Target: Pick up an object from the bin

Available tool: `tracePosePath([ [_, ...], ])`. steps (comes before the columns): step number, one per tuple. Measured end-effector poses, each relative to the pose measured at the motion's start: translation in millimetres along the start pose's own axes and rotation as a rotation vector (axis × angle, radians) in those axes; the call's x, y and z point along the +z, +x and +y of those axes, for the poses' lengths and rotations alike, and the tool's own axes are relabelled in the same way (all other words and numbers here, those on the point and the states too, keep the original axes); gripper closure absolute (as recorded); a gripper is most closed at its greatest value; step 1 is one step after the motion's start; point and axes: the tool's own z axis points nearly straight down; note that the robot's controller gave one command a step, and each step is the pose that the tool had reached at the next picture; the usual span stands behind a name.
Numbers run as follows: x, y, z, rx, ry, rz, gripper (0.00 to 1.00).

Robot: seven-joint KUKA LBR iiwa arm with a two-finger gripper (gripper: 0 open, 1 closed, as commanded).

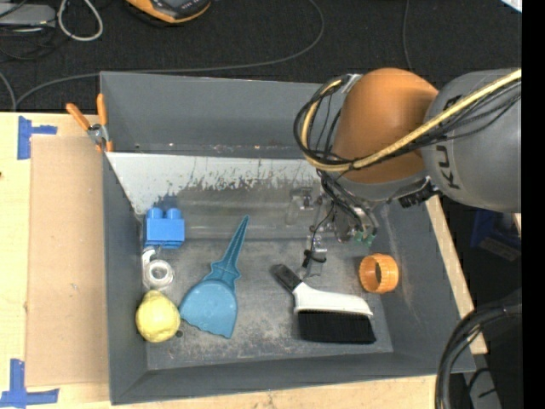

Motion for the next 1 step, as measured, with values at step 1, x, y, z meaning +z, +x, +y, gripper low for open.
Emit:
tracePosePath([
  [1,-3.4,-1.6,-0.6,0.002,0.0,-0.008,0.0],
])
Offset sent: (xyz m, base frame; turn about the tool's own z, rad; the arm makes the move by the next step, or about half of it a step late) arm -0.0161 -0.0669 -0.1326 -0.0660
